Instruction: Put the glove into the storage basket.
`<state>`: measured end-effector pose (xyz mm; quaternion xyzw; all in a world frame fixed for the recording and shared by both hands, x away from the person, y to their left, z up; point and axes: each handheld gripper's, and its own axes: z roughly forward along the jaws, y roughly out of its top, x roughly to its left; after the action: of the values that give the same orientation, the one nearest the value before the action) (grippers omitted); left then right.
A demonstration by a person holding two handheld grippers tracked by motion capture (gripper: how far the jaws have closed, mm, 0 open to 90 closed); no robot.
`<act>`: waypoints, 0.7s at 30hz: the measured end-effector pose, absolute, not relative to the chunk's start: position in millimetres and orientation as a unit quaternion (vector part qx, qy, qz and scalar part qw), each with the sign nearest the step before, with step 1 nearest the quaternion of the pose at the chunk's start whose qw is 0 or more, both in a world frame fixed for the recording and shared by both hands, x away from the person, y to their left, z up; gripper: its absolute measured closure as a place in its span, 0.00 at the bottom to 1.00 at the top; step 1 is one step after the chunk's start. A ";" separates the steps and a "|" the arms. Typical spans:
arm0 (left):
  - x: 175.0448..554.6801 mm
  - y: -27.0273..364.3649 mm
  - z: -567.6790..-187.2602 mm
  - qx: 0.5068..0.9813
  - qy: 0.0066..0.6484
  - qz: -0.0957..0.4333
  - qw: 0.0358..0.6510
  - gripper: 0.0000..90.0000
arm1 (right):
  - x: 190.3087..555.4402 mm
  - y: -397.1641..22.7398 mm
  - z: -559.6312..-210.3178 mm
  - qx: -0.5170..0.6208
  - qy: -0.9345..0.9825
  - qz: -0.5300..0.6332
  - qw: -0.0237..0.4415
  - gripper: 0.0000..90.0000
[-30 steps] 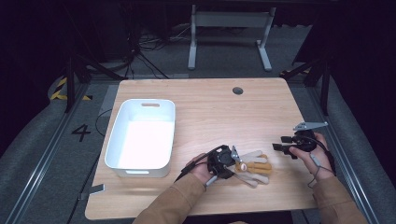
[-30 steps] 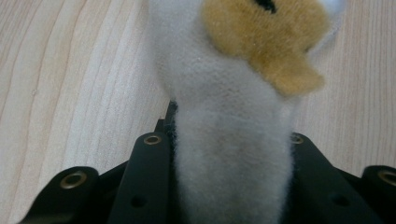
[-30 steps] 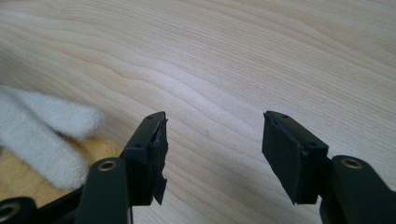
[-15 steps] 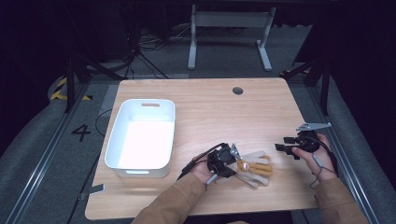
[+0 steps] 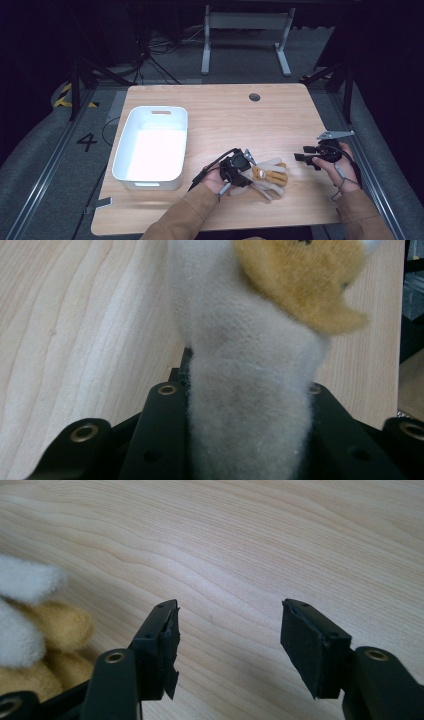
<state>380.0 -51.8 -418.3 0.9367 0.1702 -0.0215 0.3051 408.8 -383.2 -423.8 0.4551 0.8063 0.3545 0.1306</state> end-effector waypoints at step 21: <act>386.8 -18.2 -374.7 0.919 0.255 -0.005 0.300 0.79 | 444.4 -367.8 -421.0 0.437 0.835 0.305 0.135 0.56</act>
<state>386.8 -18.2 -374.7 0.9191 0.2552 -0.0054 0.3003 444.4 -367.8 -421.0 0.4370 0.8353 0.3050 0.1353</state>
